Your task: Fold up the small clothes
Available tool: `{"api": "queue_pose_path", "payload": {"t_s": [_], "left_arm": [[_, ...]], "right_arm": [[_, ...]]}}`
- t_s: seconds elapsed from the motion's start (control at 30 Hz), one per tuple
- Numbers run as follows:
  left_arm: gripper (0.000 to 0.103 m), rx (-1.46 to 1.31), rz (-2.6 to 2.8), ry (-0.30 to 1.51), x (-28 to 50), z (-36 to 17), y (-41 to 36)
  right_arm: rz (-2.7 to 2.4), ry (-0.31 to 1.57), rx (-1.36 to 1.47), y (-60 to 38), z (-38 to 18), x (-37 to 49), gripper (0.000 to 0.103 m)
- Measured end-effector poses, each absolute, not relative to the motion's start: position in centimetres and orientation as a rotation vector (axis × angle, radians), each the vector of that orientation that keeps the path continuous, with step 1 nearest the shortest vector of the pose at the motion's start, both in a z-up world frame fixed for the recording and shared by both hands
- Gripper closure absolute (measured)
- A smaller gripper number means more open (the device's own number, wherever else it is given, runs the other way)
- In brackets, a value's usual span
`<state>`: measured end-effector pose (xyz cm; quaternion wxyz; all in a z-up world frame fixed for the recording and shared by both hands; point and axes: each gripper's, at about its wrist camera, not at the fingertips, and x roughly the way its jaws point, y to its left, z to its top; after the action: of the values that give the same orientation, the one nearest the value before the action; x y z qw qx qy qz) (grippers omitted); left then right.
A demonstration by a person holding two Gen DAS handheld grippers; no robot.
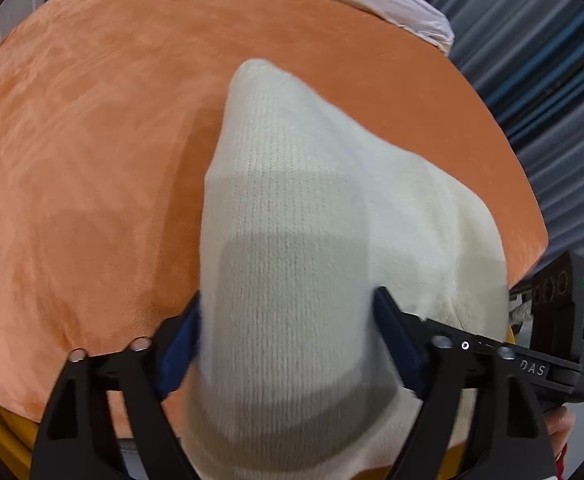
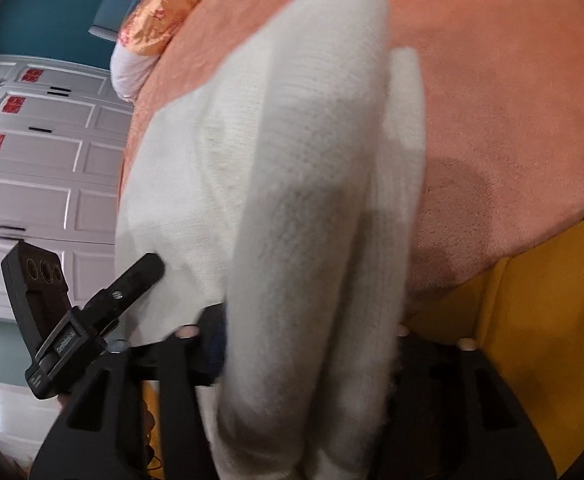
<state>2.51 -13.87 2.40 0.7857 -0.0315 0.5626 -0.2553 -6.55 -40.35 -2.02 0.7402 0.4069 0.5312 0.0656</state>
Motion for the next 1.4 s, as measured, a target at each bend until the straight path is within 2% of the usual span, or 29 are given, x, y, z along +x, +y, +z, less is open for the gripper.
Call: {"api": "queue_pose_path", "payload": {"t_s": [0.17,0.27,0.3,0.33,0.4,0.5,0.57,0.6,0.63,0.7,0.83,0.97,1.07,1.17,1.23,1.3,1.4], "left_arm": [[0.053,-0.133,-0.605,1.158,1.4,5.8,-12.1],[0.076,-0.152,-0.659,1.091,1.1,8.8,-11.4],[0.1,-0.182,-0.712,1.073,0.9,9.7,-11.2],[0.103,-0.231,-0.797,1.071,0.8,10.6,-11.3],[0.103,-0.207,-0.81,1.044,0.1,12.3,-12.0],[0.103,-0.142,-0.722,0.96,-0.6,13.8,-11.1],[0.097,-0.145,-0.667,0.959,-0.4,13.8,-9.2],[0.085,-0.145,-0.637,0.969,-0.2,13.5,-8.1],[0.064,-0.148,-0.598,0.993,0.1,12.7,-6.7],[0.045,-0.168,-0.557,1.043,0.3,11.0,-5.5],[0.04,-0.277,-0.611,1.183,1.6,6.3,-5.3],[0.034,-0.335,-0.762,1.288,2.4,2.2,-8.8],[0.022,-0.349,-0.83,1.317,2.3,0.2,-10.7],[0.024,-0.335,-0.838,1.273,2.2,0.4,-11.3],[0.039,-0.398,-0.851,1.219,2.6,1.6,-9.9],[0.048,-0.456,-0.866,1.184,2.9,2.7,-8.3],[0.05,-0.515,-0.871,1.109,3.4,5.7,-5.4]], "right_arm": [[0.115,1.087,0.773,-39.2,2.2,-7.8,0.069],[0.129,1.021,0.752,-38.8,5.2,-8.7,0.069],[0.134,1.003,0.741,-38.6,6.3,-8.9,0.069],[0.152,0.971,0.728,-38.3,7.8,-9.1,0.069],[0.206,0.942,0.71,-37.1,9.7,-8.8,0.07],[0.16,1.004,0.564,-33.9,11.1,-7.0,0.07],[0.114,1.025,0.565,-34.2,10.6,-6.7,0.07],[0.094,1.03,0.571,-34.9,10.2,-6.9,0.07],[0.083,1.036,0.59,-35.6,9.8,-7.2,0.07],[0.065,1.056,0.62,-37.1,8.5,-8.2,0.07],[0.048,1.089,0.754,-40.1,5.0,-9.7,0.069],[0.041,1.103,0.899,-41.9,1.6,-10.3,0.068],[0.048,1.097,0.908,-42.0,1.7,-10.7,0.068],[0.047,1.098,0.837,-40.8,3.5,-10.1,0.069],[0.066,1.07,0.724,-39.0,6.4,-9.3,0.07],[0.094,1.027,0.628,-37.0,9.6,-8.3,0.07],[0.171,0.953,0.533,-34.3,14.3,-7.2,0.07]]}}
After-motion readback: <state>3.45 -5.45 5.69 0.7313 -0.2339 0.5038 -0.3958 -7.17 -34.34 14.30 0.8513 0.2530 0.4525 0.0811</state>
